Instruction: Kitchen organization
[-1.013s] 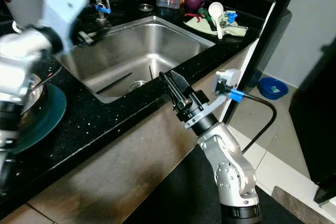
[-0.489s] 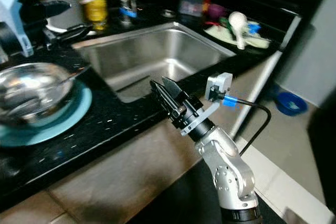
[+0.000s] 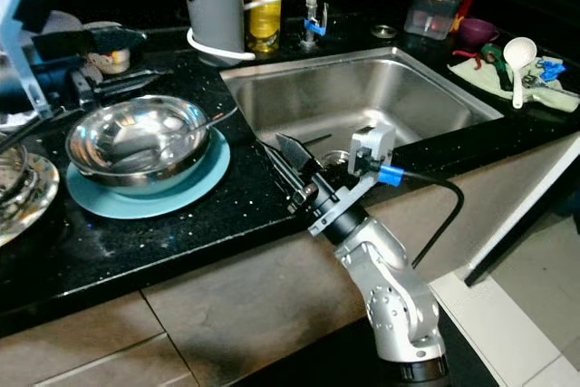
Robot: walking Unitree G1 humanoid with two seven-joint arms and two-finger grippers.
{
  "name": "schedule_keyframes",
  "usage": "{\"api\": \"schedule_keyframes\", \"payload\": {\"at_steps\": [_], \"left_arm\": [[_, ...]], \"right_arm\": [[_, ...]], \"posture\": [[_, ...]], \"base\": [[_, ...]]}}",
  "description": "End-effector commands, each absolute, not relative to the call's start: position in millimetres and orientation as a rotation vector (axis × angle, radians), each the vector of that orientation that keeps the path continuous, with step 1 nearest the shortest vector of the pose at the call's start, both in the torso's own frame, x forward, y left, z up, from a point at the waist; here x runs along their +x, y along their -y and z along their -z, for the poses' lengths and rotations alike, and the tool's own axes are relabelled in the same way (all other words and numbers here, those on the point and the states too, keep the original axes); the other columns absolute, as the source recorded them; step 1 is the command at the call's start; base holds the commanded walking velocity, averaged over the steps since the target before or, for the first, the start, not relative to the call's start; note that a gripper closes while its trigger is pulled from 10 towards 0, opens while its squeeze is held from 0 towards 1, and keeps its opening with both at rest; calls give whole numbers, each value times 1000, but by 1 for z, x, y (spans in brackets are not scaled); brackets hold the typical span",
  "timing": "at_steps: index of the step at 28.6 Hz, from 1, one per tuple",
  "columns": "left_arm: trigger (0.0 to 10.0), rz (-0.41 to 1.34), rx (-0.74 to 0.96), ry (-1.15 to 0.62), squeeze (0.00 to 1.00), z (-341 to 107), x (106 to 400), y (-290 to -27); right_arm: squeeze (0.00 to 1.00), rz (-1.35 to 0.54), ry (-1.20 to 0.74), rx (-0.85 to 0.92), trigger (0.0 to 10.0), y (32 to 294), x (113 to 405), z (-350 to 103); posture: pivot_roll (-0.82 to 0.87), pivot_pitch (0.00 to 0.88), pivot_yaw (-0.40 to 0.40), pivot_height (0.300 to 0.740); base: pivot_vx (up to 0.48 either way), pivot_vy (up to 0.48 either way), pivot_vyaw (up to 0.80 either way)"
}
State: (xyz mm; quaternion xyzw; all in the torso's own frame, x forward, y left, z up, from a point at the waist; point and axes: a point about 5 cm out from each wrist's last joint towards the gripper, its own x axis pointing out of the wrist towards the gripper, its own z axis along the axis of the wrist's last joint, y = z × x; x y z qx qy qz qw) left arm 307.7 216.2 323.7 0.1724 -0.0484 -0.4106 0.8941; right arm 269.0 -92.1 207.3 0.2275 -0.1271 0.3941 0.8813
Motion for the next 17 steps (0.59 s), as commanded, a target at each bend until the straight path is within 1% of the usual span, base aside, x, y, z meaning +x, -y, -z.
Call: {"api": "schedule_keyframes", "payload": {"at_steps": [1, 9, 11, 17], "left_arm": [[10000, 862, 364, 71, 0, -313, 312, -217], [10000, 872, 298, 23, 0, -294, 333, -217], [10000, 880, 296, 9, 0, -288, 339, -214], [10000, 923, 276, 9, 0, -284, 347, -205]], "right_arm": [[0, -798, 256, 469, 10000, 95, 271, -205], [0, -800, 258, 470, 10000, 93, 268, -205], [0, -797, 258, 469, 10000, 94, 267, -206], [0, -793, 257, 470, 10000, 94, 265, -206]], "posture": [[104, 0, -98, 740], [94, 0, -94, 740], [86, 2, -92, 740], [78, 6, -88, 740]], "base": [[0, 0, 0], [0, 0, 0], [0, 0, 0], [0, 0, 0]]}}
